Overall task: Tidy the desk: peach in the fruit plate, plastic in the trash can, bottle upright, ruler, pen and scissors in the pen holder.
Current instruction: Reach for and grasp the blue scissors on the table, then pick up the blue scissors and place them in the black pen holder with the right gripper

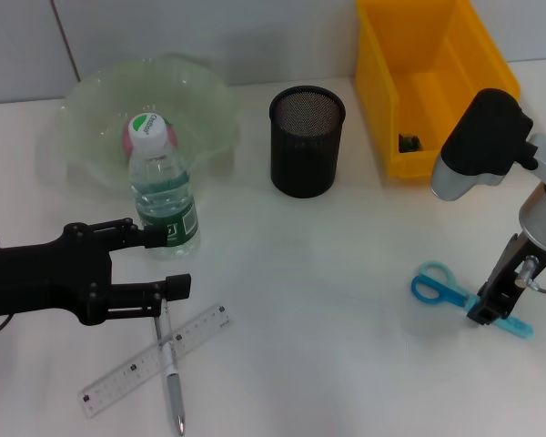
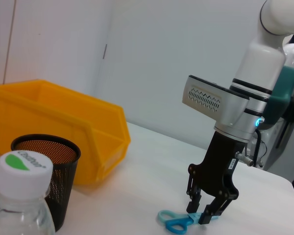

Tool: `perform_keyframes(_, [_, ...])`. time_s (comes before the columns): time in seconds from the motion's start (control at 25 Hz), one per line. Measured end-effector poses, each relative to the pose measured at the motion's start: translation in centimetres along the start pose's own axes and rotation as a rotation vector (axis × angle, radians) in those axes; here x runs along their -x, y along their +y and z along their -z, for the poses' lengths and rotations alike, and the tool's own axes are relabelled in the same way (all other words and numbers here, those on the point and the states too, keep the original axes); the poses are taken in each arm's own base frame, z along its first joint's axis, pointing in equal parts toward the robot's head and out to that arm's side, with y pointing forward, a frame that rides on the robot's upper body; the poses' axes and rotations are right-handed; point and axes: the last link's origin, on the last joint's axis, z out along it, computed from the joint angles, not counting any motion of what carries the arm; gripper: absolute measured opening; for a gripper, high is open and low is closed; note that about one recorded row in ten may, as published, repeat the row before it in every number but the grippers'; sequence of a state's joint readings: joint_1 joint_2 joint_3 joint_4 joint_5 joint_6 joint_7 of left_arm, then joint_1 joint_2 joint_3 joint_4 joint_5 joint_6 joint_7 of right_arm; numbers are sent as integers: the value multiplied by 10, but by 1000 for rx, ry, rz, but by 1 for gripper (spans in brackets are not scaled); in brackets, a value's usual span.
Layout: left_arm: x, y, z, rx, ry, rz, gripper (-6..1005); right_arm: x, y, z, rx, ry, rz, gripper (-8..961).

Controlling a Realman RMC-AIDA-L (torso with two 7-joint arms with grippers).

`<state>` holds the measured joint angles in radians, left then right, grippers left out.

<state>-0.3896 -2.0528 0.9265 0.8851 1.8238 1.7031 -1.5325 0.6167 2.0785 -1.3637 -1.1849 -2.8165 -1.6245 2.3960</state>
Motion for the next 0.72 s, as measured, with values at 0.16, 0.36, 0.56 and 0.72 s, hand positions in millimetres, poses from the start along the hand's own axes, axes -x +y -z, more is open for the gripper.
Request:
perform_keyframes(0.16, [0,0,0,0,0,0,815,0,0,0,0,0,0,294])
perform_keyframes(0.36, [0,1,0,4,1,0,815,-1,0,-1,2,2,4,289])
perform_keyframes(0.56, [0,2,0,9,6,1,815,-3,1,-3,9,7,21,277])
perform_keyframes(0.72, [0,2,1,11,11,4,815,-3,1,-1,7,1,21,250])
